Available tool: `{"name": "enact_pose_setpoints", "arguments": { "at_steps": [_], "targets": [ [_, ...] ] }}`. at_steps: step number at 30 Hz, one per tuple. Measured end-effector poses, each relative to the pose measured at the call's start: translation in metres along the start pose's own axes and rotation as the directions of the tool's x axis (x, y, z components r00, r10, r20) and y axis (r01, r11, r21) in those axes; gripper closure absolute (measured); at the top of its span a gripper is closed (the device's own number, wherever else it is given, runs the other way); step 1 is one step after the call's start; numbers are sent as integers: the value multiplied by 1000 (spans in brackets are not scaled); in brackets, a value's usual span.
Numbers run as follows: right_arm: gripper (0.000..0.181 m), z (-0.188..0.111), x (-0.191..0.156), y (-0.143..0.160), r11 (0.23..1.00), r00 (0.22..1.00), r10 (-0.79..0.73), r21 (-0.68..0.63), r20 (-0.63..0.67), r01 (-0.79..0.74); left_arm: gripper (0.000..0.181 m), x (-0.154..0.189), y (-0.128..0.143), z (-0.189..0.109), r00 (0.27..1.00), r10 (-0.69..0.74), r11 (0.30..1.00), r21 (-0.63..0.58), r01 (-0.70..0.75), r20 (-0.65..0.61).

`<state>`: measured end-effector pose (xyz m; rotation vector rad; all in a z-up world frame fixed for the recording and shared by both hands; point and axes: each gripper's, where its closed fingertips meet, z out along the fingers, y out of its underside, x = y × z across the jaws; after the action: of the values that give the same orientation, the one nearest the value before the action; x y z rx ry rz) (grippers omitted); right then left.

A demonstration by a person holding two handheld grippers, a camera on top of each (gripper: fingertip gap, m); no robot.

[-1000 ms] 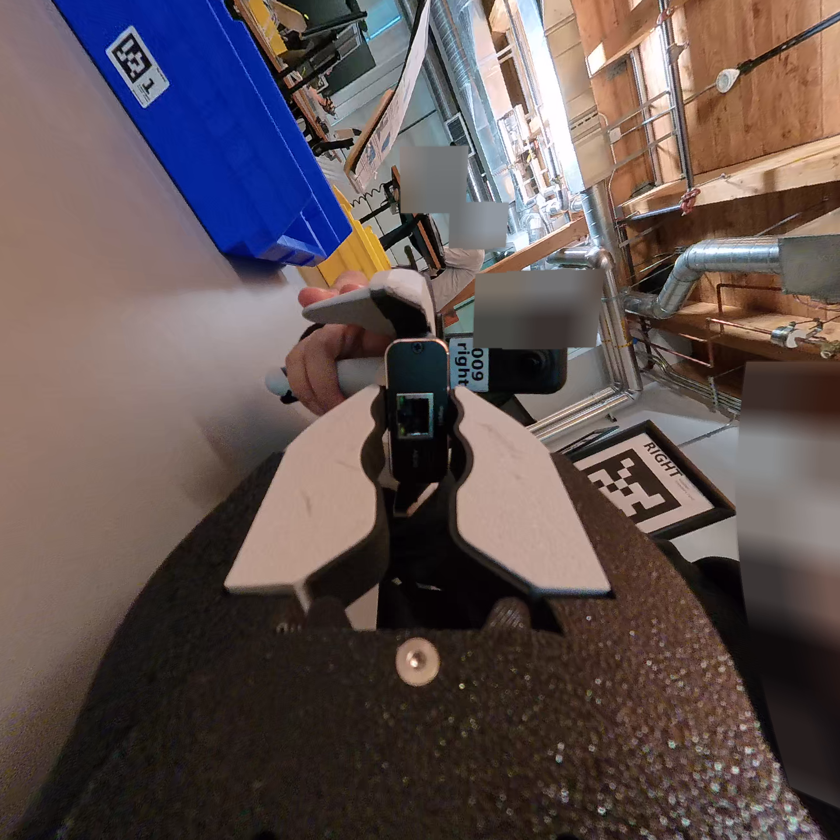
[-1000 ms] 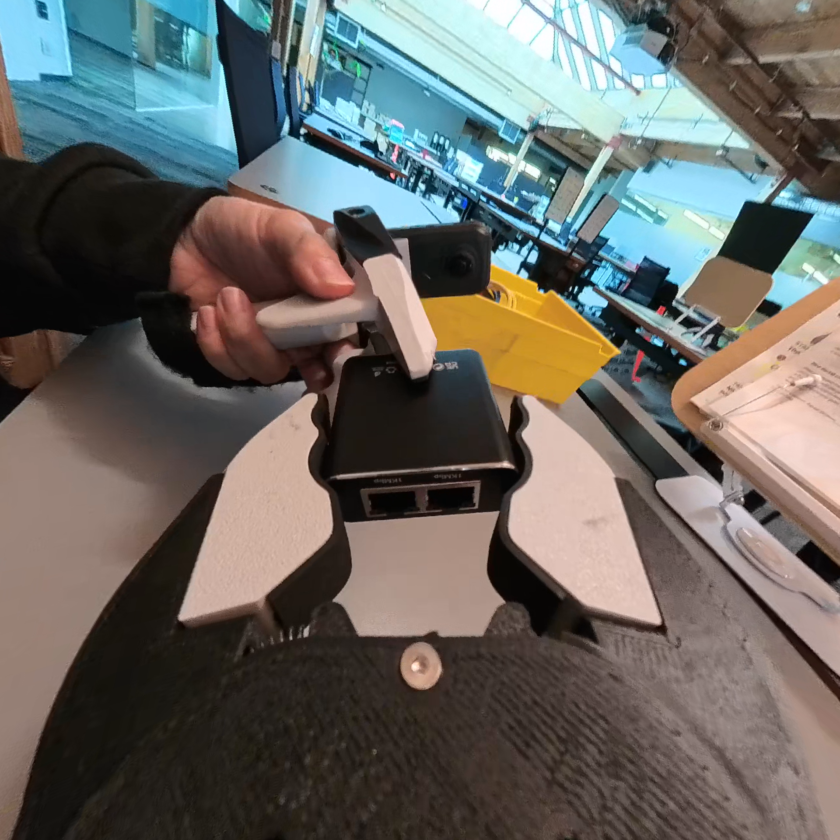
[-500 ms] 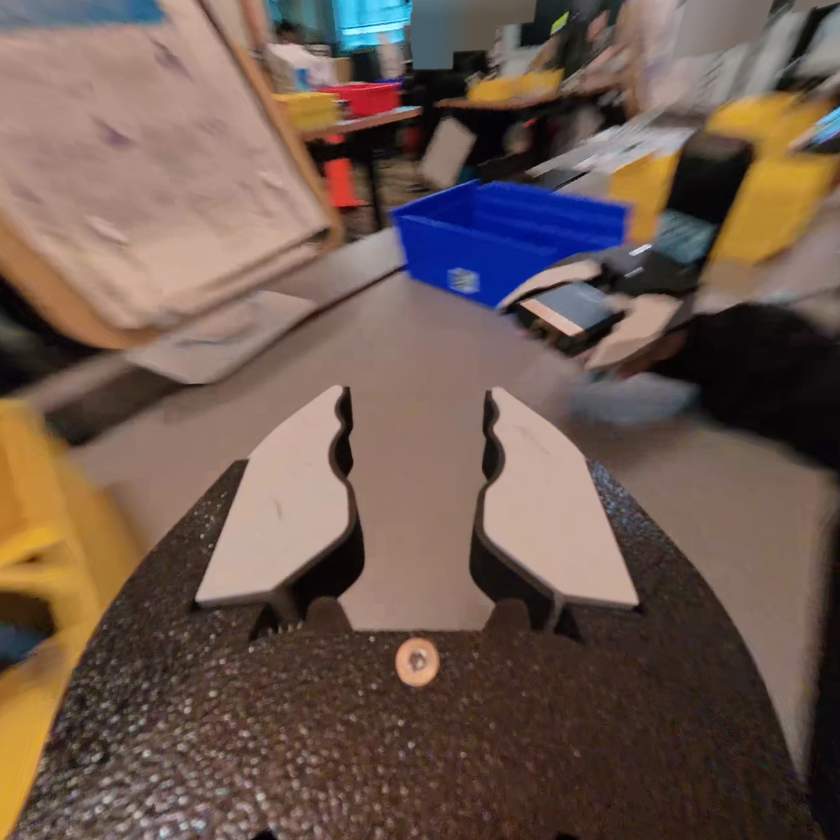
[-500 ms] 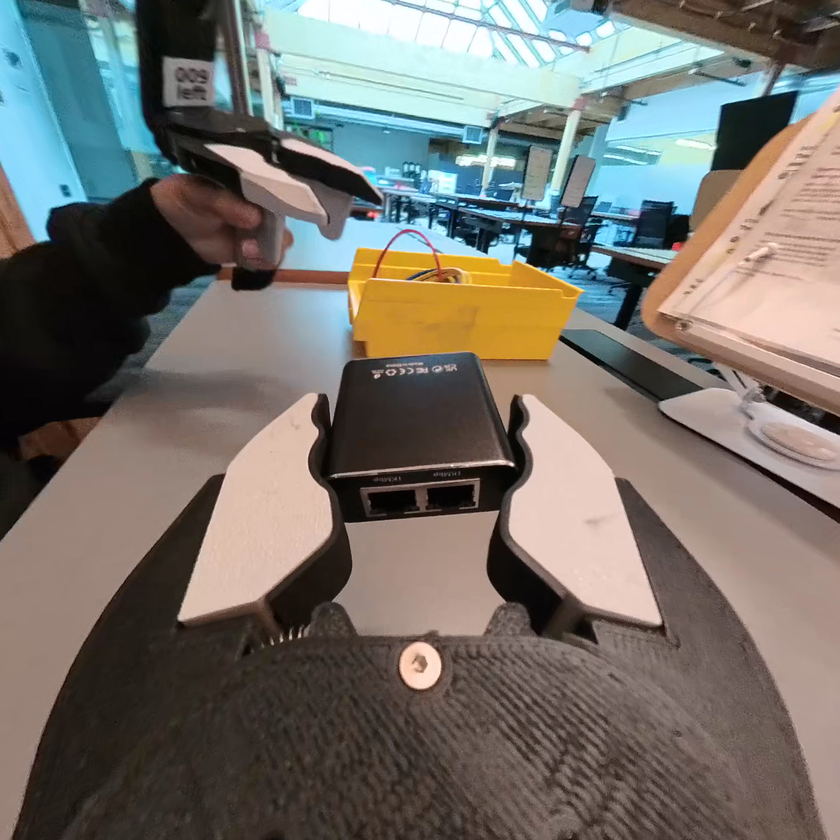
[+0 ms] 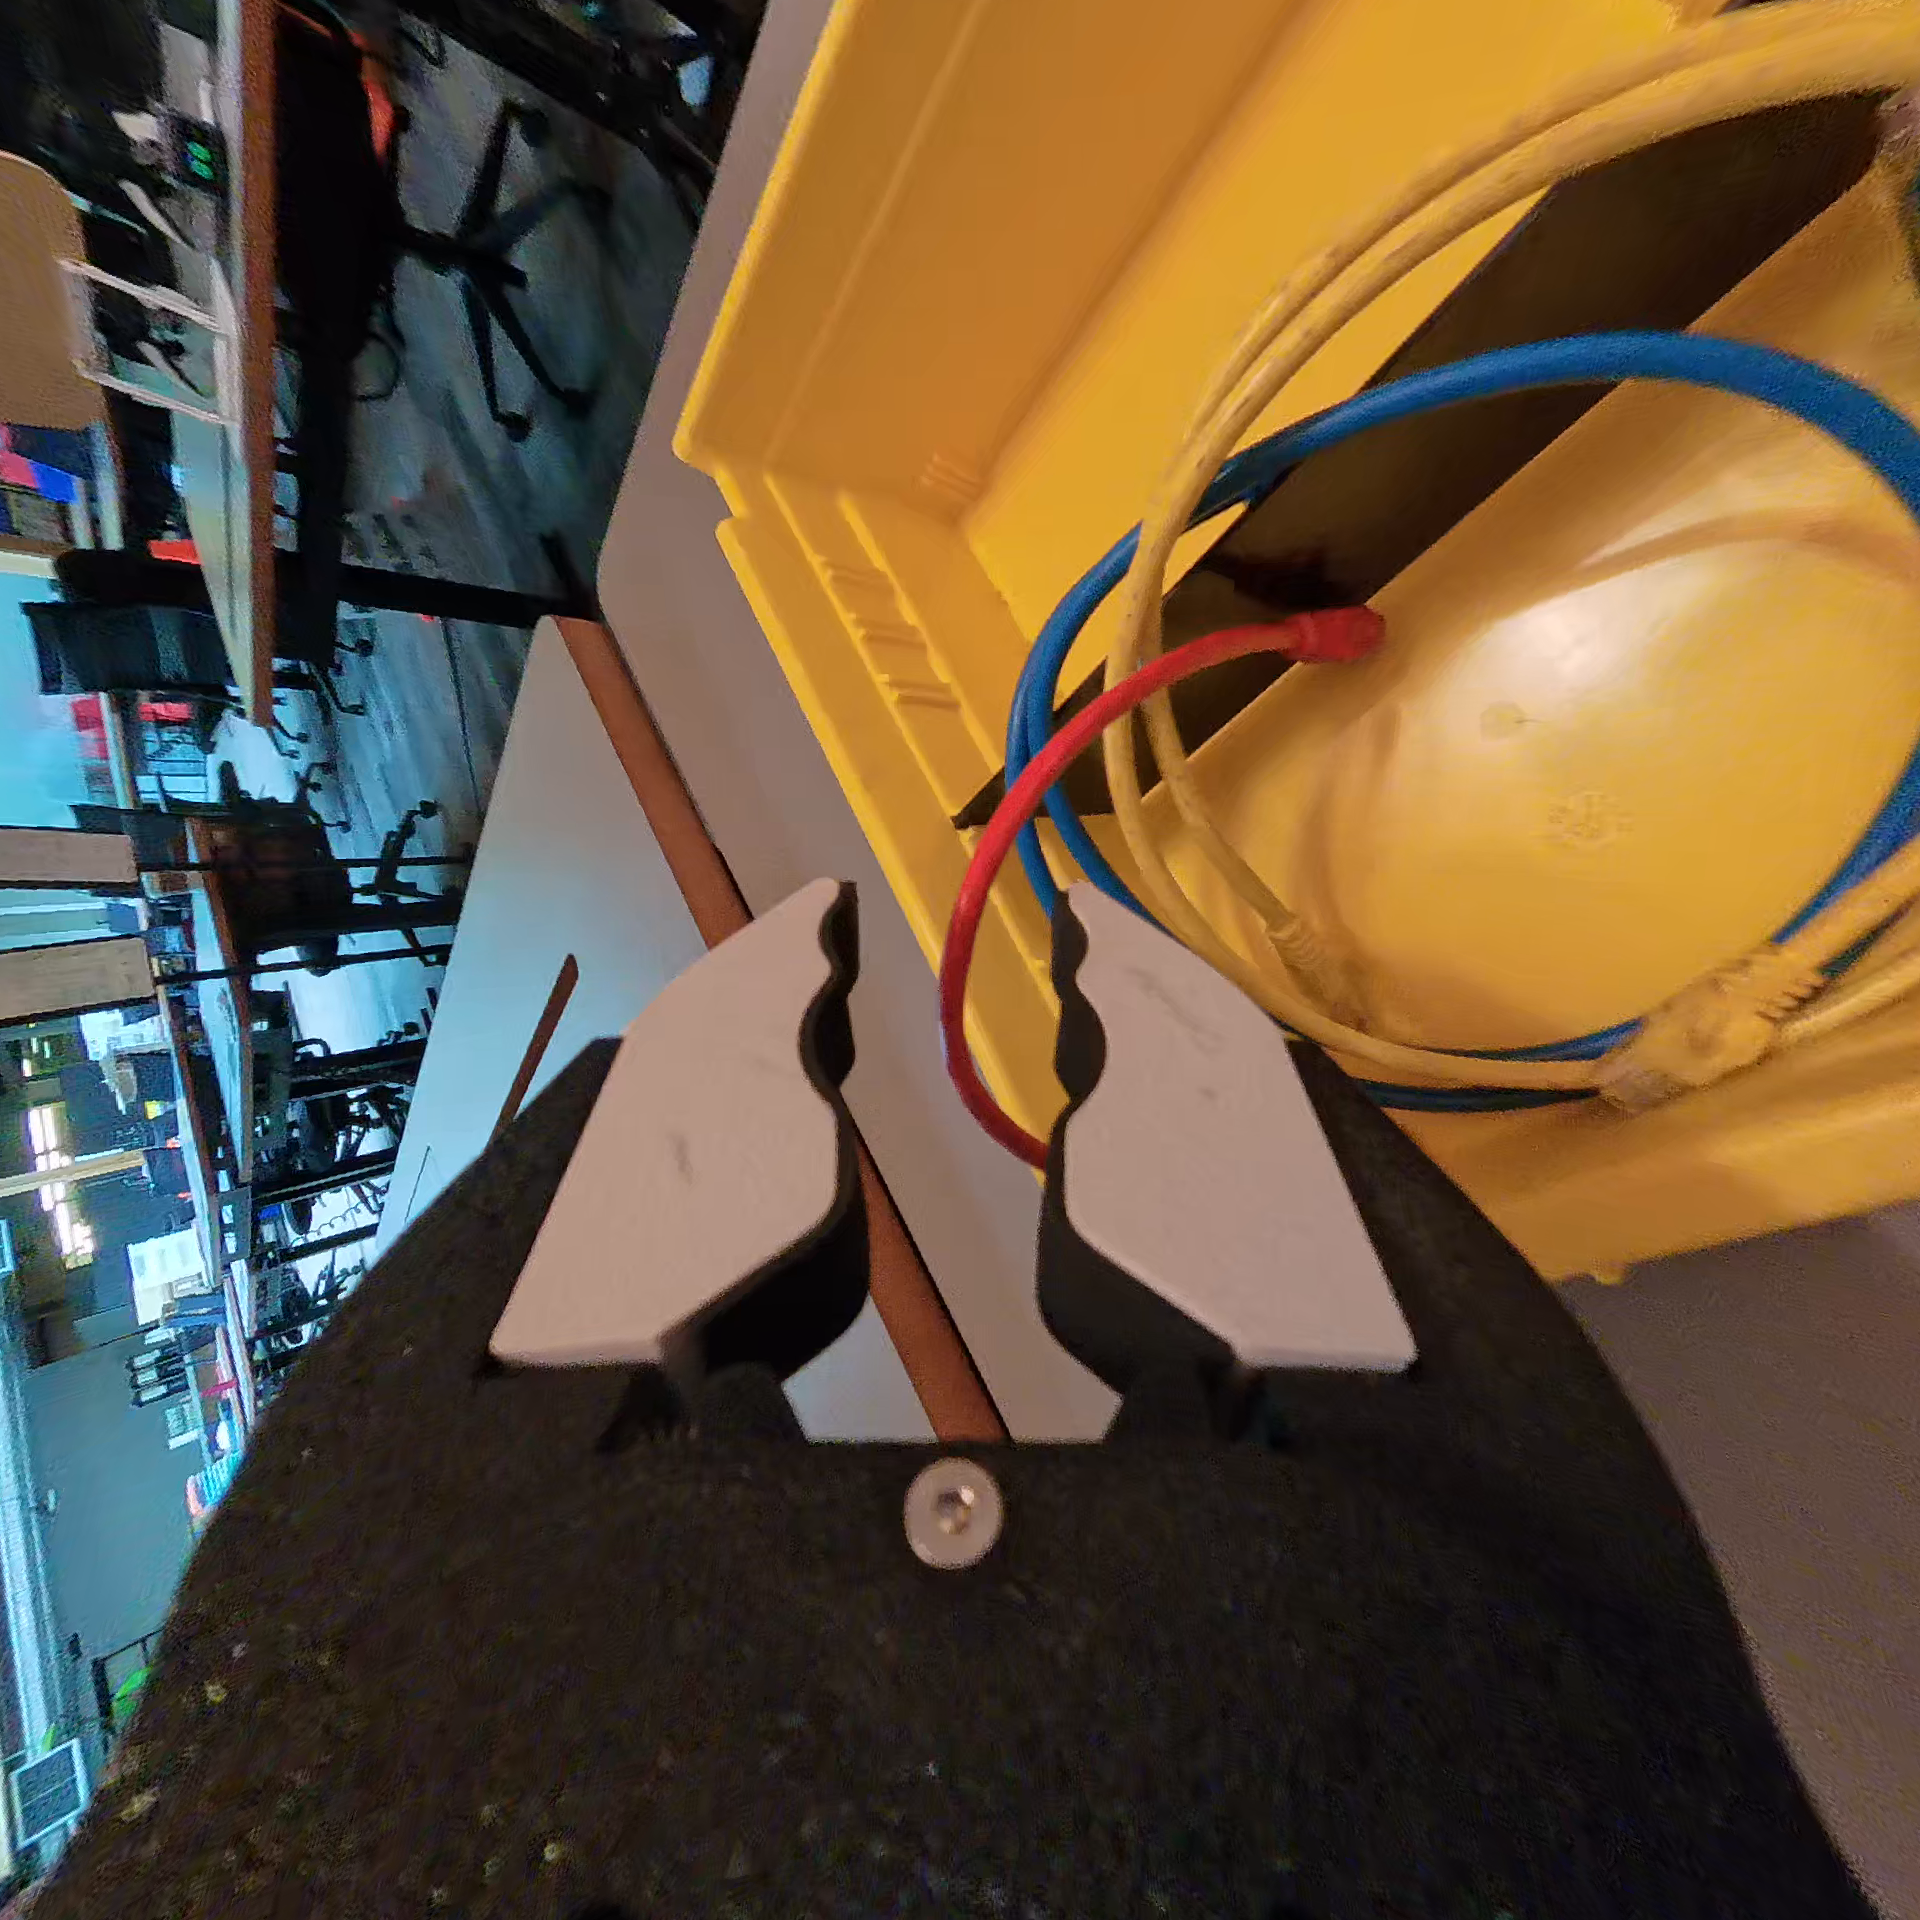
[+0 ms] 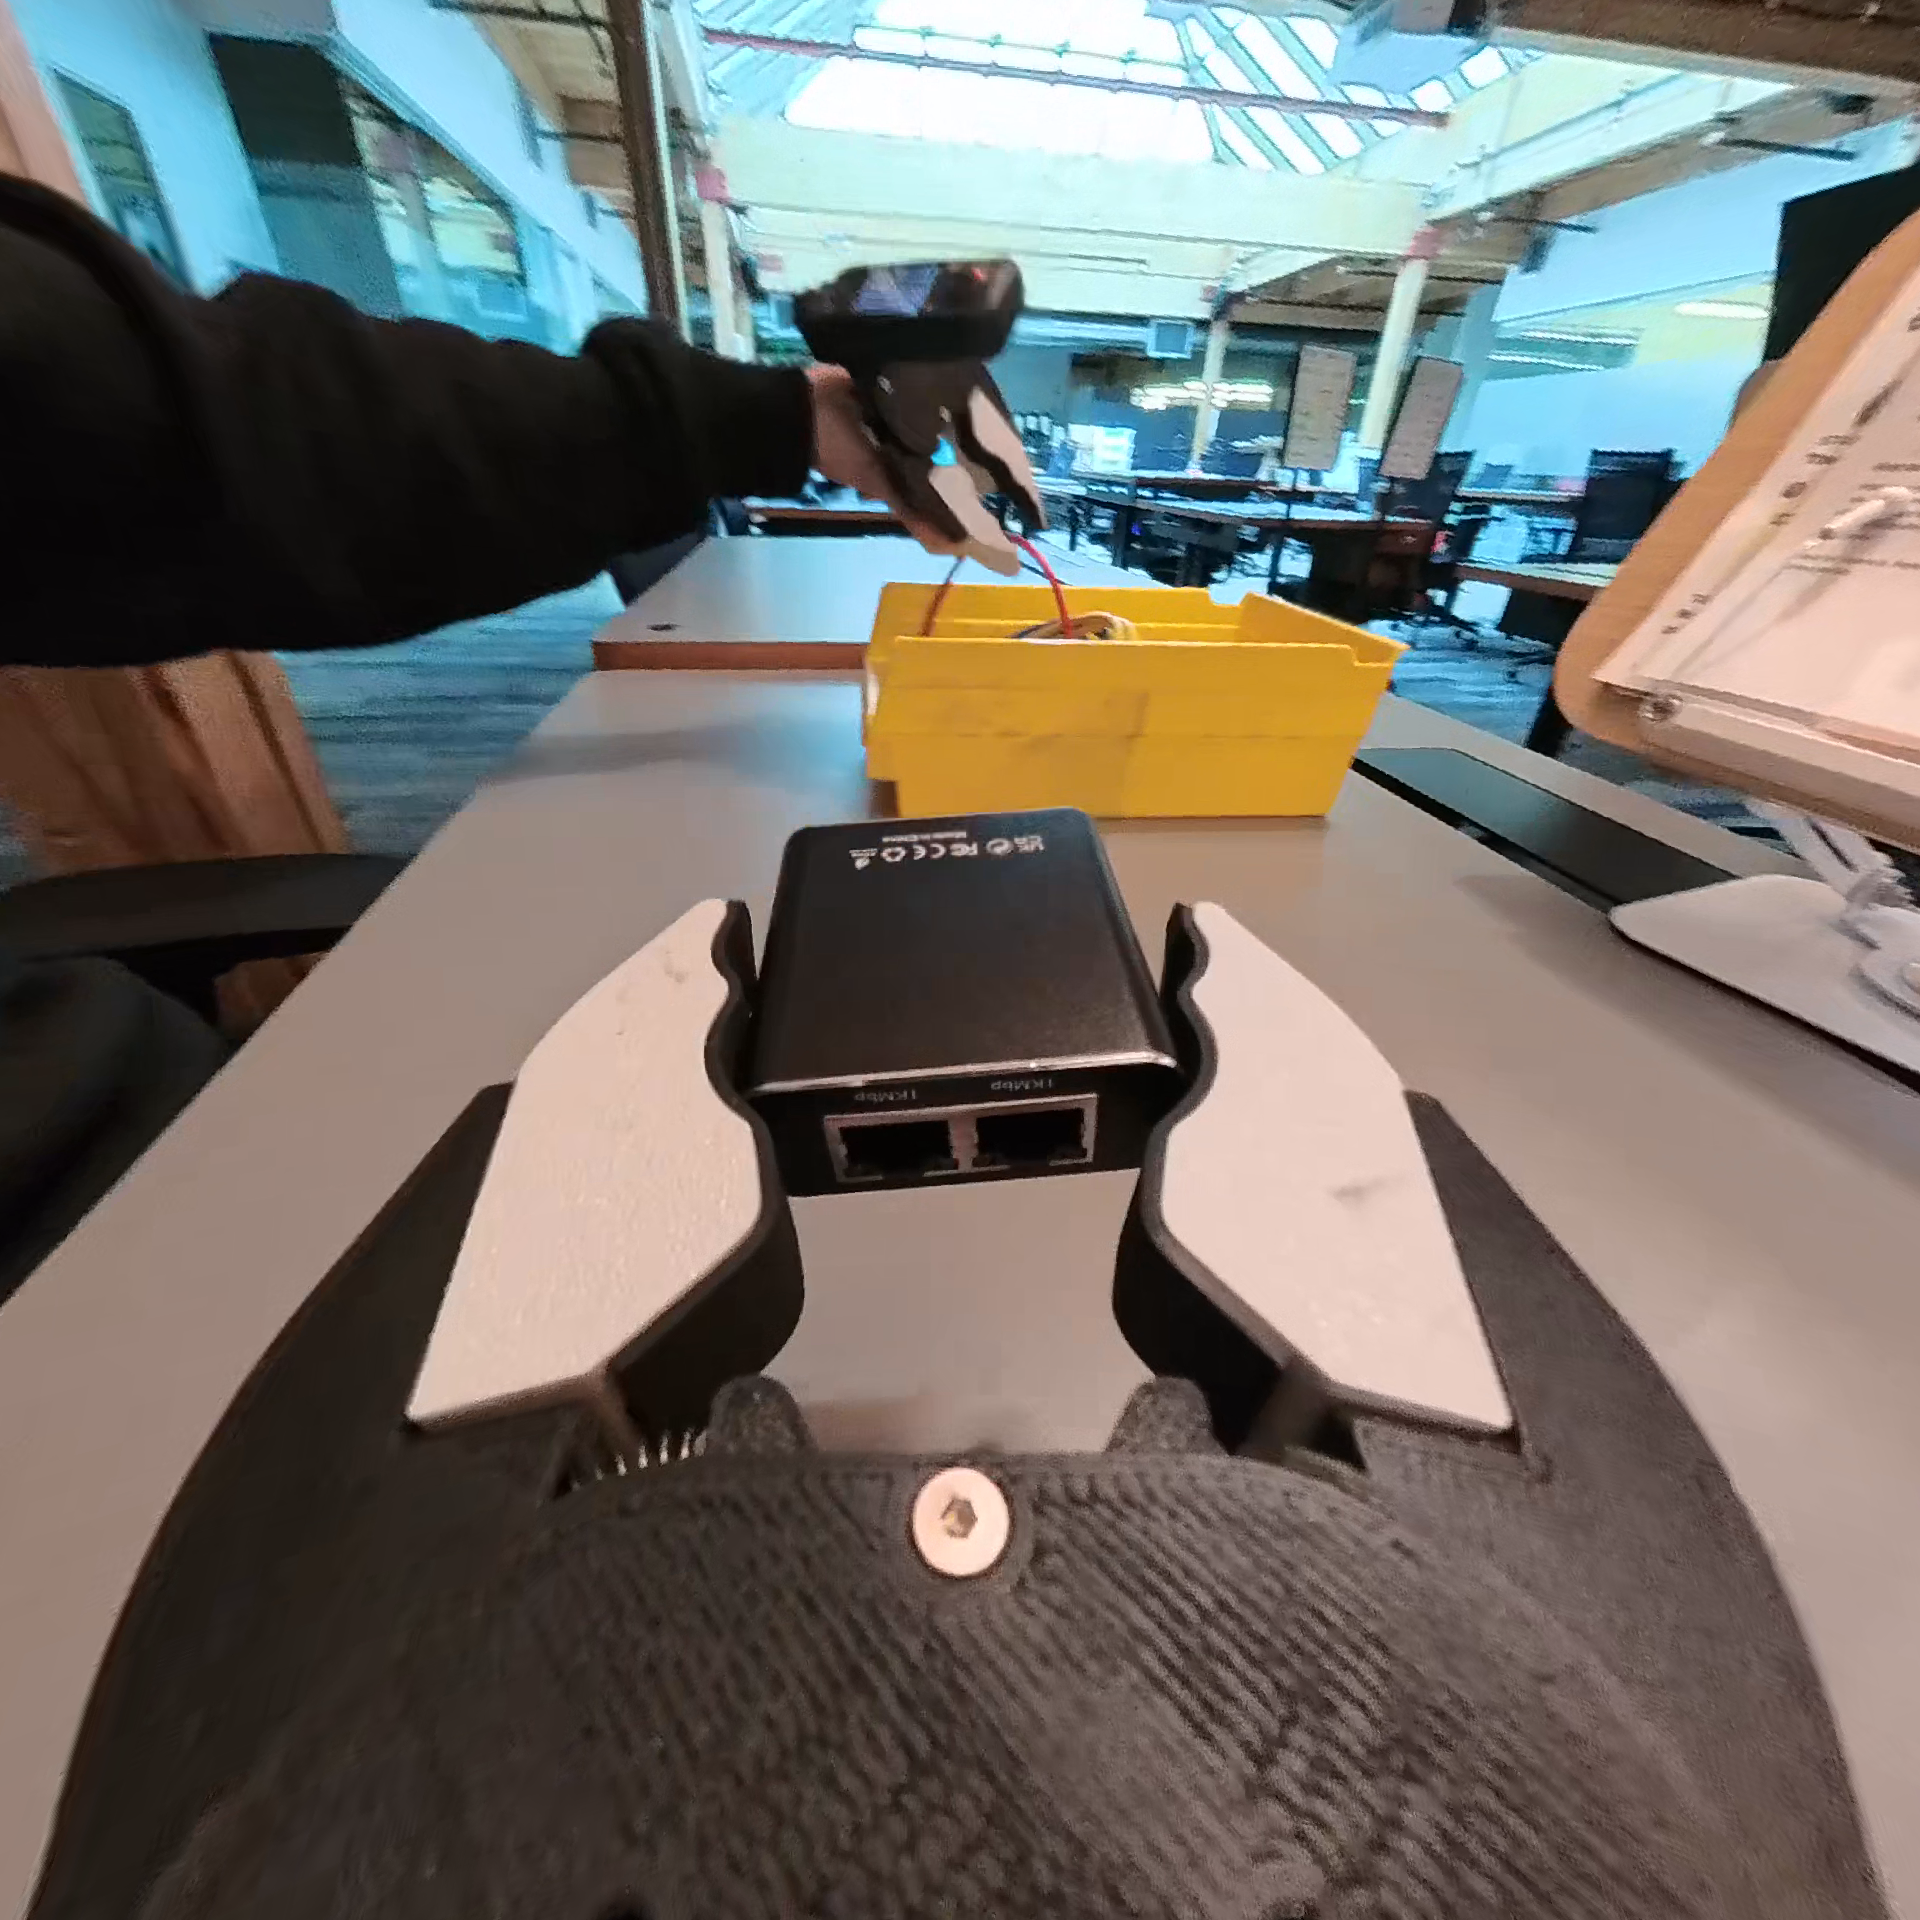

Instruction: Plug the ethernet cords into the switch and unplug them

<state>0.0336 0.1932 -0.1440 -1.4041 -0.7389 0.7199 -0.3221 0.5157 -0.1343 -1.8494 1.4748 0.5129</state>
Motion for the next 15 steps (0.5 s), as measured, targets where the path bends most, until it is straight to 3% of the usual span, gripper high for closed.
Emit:
{"name": "enact_pose_setpoints", "arguments": {
  "at_steps": [4, 6, 7, 11, 15],
  "targets": [
    [106, -5, -7, -11, 997, 998, 32, 65, 60, -36, 153, 0, 16, 19, 994, 109, 987, -122, -107, 6],
    [106, -9, -13, -15, 994, 994, 43, 95, 104, -53, 179, -2, 19, 21, 984, 169, 975, -152, -159, 51],
    [106, -11, -17, -19, 990, 989, 51, 120, 140, -68, 181, -1, 16, 20, 985, 164, 978, -136, -155, 55],
    [106, -20, -27, -33, 969, 965, 94, 198, 246, -144, 181, -1, 7, 1, 999, 41, 995, -88, -39, 20],
    [106, -28, -26, -43, 947, 957, 108, 265, 271, -182, 181, -16, -3, -38, 997, -76, 994, -78, 76, 11]
  ]
}}
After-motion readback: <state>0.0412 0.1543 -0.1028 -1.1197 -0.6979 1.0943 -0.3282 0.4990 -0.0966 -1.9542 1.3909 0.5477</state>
